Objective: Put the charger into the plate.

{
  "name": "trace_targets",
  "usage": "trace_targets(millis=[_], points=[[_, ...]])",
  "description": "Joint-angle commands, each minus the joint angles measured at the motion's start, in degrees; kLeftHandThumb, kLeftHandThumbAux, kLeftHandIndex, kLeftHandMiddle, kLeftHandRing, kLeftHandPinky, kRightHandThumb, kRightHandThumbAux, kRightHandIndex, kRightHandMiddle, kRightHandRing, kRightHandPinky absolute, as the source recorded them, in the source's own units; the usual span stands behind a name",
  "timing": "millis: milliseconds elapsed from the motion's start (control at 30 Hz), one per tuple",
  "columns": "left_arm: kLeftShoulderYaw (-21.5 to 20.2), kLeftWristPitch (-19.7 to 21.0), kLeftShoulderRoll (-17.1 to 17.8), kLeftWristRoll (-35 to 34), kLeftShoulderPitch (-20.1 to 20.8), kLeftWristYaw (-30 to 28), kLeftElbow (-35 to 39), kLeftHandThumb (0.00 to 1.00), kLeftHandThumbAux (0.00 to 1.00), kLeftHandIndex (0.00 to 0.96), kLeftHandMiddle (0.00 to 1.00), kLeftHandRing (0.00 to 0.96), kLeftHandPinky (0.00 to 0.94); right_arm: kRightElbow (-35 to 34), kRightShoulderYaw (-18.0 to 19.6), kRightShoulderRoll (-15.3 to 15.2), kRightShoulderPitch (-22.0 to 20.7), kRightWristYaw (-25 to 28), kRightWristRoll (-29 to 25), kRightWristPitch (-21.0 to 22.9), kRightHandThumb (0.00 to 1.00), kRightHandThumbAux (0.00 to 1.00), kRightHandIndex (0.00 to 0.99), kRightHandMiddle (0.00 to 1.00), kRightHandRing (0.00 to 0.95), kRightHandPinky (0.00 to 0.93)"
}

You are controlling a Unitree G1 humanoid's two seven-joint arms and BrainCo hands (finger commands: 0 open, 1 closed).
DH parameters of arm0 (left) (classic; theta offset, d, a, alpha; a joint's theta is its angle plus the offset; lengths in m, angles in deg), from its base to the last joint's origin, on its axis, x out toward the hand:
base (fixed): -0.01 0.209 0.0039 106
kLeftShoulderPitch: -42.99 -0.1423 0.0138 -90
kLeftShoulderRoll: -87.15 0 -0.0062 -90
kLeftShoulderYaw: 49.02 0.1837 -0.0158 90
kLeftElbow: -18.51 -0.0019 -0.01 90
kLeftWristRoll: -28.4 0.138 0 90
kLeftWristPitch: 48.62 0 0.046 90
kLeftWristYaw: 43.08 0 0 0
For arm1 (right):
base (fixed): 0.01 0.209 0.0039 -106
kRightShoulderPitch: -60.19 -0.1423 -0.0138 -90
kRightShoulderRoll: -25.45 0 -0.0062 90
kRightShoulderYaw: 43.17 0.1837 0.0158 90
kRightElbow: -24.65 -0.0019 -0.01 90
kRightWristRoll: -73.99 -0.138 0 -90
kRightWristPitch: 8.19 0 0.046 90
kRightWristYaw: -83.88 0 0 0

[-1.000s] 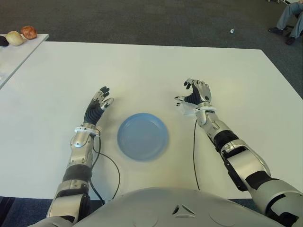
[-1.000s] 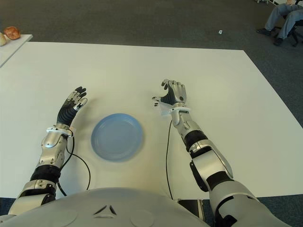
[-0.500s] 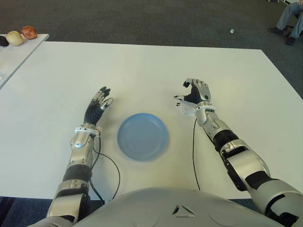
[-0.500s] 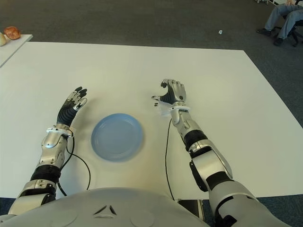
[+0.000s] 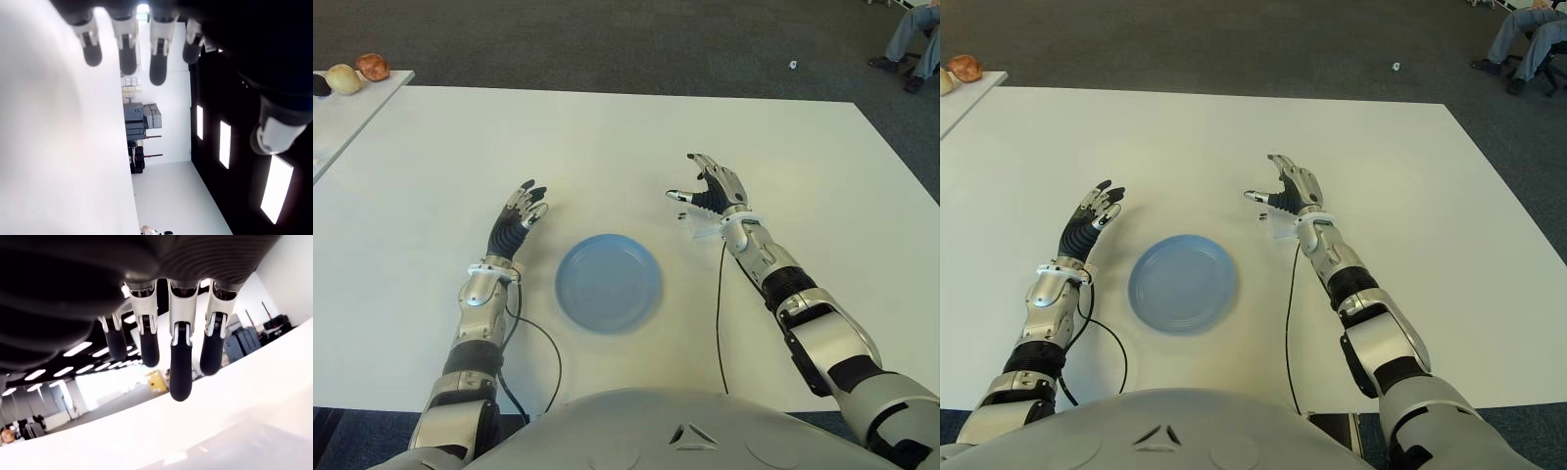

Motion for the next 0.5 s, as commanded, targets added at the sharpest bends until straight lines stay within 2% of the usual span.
trace_targets(millis=[33, 267, 500], points=[[0.3, 0.1, 0.3, -0.4, 0.5, -1.2, -1.0, 0.0, 0.476, 0.04, 0.187, 0.133, 0.0, -1.3, -0.1, -1.3, 1.8, 3.7, -0.7, -1.3, 0.329, 0.241, 0.0, 0.001, 0.001, 0.0], [0.2, -0.1, 0.2, -0.4, 0.4, -1.6, -1.1, 0.0, 0.478, 0.032, 0.185, 0.131, 0.0, -2.4, 0.1, -2.9, 2.5, 7.3, -1.1, -3.5, 0.295, 0.224, 0.0, 0.0, 0.0, 0.0], [0.3, -0.4, 0.2, -0.2, 0.2, -1.6, -1.1, 0.0, 0.481, 0.03, 0.18, 0.125, 0.0, -4.2, -0.4, -7.3, 6.9, 7.7, -0.8, -12.3, 0.259, 0.205, 0.0, 0.0, 0.0, 0.0]])
